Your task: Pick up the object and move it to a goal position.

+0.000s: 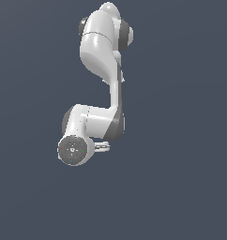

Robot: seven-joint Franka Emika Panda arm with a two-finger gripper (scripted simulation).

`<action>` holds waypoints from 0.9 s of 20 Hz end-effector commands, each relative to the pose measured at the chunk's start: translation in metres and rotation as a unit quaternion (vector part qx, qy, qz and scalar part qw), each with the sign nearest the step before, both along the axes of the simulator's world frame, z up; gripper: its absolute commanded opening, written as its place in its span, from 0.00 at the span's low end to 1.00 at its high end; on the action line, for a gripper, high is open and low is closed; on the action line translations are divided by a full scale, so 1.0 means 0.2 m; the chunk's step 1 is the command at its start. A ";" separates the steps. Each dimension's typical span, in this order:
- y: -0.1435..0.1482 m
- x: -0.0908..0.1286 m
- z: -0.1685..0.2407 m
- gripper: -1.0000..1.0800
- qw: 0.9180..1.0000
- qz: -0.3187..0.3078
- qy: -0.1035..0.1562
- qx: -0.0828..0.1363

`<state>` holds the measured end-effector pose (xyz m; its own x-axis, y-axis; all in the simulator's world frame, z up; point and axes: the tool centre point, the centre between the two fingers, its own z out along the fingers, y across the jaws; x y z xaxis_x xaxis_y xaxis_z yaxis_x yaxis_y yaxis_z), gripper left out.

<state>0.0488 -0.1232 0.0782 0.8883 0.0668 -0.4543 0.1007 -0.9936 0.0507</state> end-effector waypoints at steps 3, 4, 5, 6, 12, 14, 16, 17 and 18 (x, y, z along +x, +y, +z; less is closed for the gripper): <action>-0.06 -0.02 -0.05 0.81 1.000 0.001 0.028 -0.002; -0.07 -0.03 -0.06 0.81 0.999 0.002 0.034 -0.002; -0.08 -0.03 -0.07 0.81 0.999 0.002 0.038 -0.002; -0.08 -0.04 -0.08 0.81 0.999 0.002 0.043 -0.002; -0.12 -0.06 -0.11 0.81 0.998 0.003 0.062 -0.003; -0.12 -0.07 -0.11 0.81 0.998 0.003 0.066 -0.003; -0.13 -0.07 -0.12 0.81 0.998 0.003 0.068 -0.003; -0.13 -0.07 -0.12 0.81 0.998 0.003 0.069 -0.003; -0.13 -0.07 -0.12 0.81 0.998 0.003 0.069 -0.003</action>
